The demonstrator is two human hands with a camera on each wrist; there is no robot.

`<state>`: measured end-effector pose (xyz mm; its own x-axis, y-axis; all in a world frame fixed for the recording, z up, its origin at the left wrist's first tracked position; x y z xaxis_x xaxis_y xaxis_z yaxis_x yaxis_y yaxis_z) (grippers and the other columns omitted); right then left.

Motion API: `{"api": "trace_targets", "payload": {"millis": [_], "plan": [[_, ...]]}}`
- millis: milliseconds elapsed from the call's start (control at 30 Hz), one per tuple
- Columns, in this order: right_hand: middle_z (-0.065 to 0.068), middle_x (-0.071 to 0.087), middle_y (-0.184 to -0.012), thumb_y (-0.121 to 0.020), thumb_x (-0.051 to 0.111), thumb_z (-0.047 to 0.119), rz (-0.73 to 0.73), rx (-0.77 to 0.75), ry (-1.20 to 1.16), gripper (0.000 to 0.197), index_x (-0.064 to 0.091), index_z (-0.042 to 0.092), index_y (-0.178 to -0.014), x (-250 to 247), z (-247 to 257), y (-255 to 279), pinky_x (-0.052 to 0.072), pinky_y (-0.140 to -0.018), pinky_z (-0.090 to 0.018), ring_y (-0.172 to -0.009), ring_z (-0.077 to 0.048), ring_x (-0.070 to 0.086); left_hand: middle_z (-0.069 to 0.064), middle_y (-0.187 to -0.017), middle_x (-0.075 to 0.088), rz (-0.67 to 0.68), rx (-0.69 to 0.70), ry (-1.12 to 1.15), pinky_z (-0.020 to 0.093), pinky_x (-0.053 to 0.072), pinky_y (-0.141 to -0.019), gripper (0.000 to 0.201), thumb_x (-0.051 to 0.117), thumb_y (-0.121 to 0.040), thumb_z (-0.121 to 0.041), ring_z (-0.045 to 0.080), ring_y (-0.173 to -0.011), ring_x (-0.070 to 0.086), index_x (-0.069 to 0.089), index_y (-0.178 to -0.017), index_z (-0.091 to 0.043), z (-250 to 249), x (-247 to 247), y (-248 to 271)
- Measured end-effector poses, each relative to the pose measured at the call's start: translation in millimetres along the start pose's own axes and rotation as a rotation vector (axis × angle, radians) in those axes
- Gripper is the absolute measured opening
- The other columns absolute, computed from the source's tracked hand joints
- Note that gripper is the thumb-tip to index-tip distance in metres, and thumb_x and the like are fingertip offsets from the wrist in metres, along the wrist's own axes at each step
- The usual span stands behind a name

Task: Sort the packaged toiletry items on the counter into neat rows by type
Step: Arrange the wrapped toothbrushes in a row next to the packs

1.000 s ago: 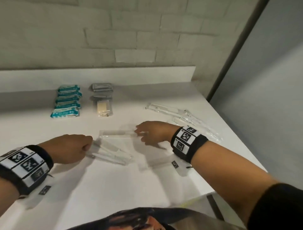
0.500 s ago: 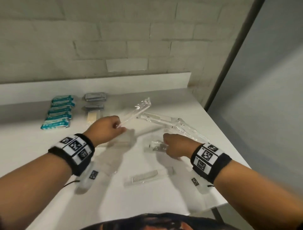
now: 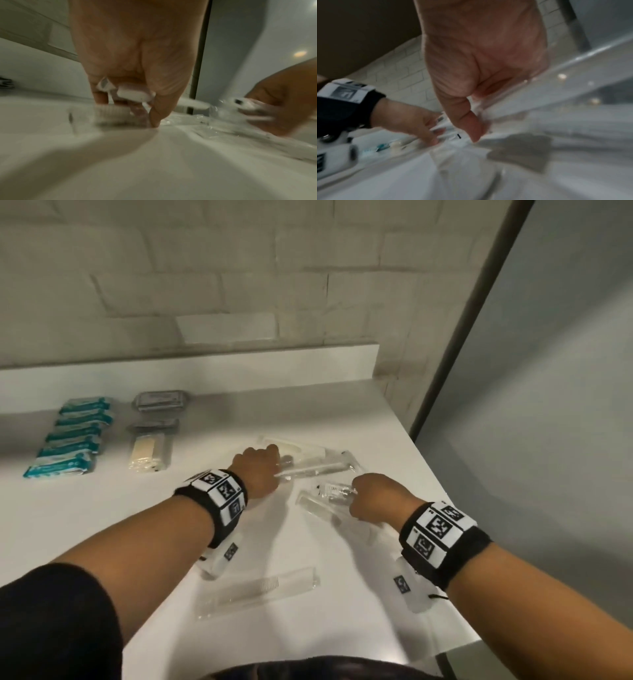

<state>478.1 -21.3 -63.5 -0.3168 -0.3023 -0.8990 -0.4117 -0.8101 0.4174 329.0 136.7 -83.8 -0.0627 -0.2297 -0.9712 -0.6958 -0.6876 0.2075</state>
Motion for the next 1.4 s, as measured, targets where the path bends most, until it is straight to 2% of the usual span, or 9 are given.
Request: {"api": "trace_targets", "payload": {"millis": [100,233,367,533,700,833,1100,1300,1400], "plan": [[-0.011,0.048,-0.124,-0.086,0.048,0.021,-0.109,0.067,0.0,0.038,0.051,0.013,-0.123,-26.0,-19.5,-8.3,0.045,-0.088,-0.035,-0.115,-0.031,0.049,0.006,-0.112,0.055,0.147,-0.011,0.055,0.034,0.042,-0.083,0.032,0.049,-0.085,-0.016,0.027,-0.102,0.054,0.046,-0.117,-0.015,11.9,6.2,15.6],[-0.016,0.05,-0.125,-0.087,0.045,0.011,-0.013,0.005,0.076,0.035,0.051,0.01,-0.122,-25.7,-29.9,-10.9,0.046,-0.084,-0.033,-0.109,-0.032,0.054,0.002,-0.086,0.055,0.112,0.006,0.109,0.03,0.04,-0.072,0.013,0.047,-0.087,-0.022,0.024,-0.084,0.056,0.048,-0.074,-0.024,18.2,-7.0,25.8],[-0.015,0.053,-0.12,-0.09,0.045,0.007,0.037,-0.232,0.125,0.029,0.052,0.01,-0.118,-7.9,0.8,9.3,0.039,-0.072,-0.03,-0.099,-0.03,0.057,0.005,-0.095,0.045,-0.066,-0.015,0.222,0.028,0.033,-0.076,0.018,0.046,-0.097,-0.028,0.027,-0.092,0.051,0.049,-0.092,-0.011,2.9,-41.3,7.5],[-0.012,0.056,-0.112,-0.089,0.048,0.009,0.077,-0.427,0.065,0.022,0.053,0.012,-0.111,14.1,23.4,42.3,0.037,-0.072,-0.03,-0.102,-0.031,0.056,0.015,-0.126,0.055,0.089,0.032,0.187,0.033,0.043,-0.093,0.039,0.045,-0.095,-0.028,0.032,-0.113,0.054,0.052,-0.126,-0.006,-30.1,-28.5,-34.2],[0.006,0.047,-0.076,-0.084,0.055,0.012,0.011,-0.413,-0.158,0.025,0.038,0.026,-0.072,-23.3,13.5,34.7,0.034,-0.056,-0.027,-0.076,-0.02,0.049,0.013,-0.112,0.058,0.092,0.003,0.144,0.037,0.045,-0.087,0.027,0.046,-0.092,-0.028,0.029,-0.101,0.057,0.056,-0.108,-0.008,-19.6,-18.7,-23.5],[-0.002,0.06,-0.098,-0.083,0.062,0.009,0.042,-0.401,-0.375,0.031,0.055,0.018,-0.111,-50.8,7.9,20.1,0.044,-0.07,-0.029,-0.091,-0.025,0.058,0.009,-0.097,0.06,0.027,-0.044,0.158,0.031,0.038,-0.071,0.014,0.043,-0.096,-0.027,0.021,-0.077,0.05,0.048,-0.091,-0.014,-3.9,-12.8,28.3],[0.001,0.062,-0.078,-0.073,0.065,-0.007,0.101,-0.41,-0.72,0.035,0.054,0.026,-0.077,-72.5,50.2,-51.1,0.046,-0.064,-0.028,-0.07,-0.018,0.059,0.0,-0.086,0.065,0.124,-0.328,0.42,0.025,0.042,-0.055,0.013,0.048,-0.092,-0.026,0.017,-0.07,0.059,0.047,-0.081,-0.019,44.8,-21.5,85.6],[-0.014,0.05,-0.126,-0.072,0.076,0.017,-0.159,-0.077,-0.412,0.072,0.039,0.012,-0.134,-75.5,61.2,-121.6,0.048,-0.085,-0.035,-0.113,-0.033,0.053,0.001,-0.086,0.063,0.034,-0.447,0.737,0.024,0.049,-0.057,0.04,0.063,-0.088,-0.037,0.013,-0.066,0.061,0.054,-0.119,-0.013,73.0,-31.1,34.0],[-0.013,0.051,-0.121,-0.079,0.069,0.028,-0.389,-0.127,-0.216,0.062,0.044,0.018,-0.134,-84.2,73.4,-120.8,0.049,-0.091,-0.042,-0.113,-0.035,0.053,-0.001,-0.101,0.066,-0.021,-0.511,0.625,0.022,0.046,-0.065,0.044,0.057,-0.088,-0.045,0.012,-0.073,0.062,0.05,-0.125,-0.022,96.7,-32.3,20.7]]}}
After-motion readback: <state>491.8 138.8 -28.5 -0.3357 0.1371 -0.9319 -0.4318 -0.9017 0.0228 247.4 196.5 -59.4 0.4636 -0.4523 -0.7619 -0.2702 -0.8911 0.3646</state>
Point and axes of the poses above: each hand's wrist, its own y-axis away from the middle knuckle, its own x-axis out of the palm, z = x × y, the point moved 5 cm from there along -y, towards the middle knuckle
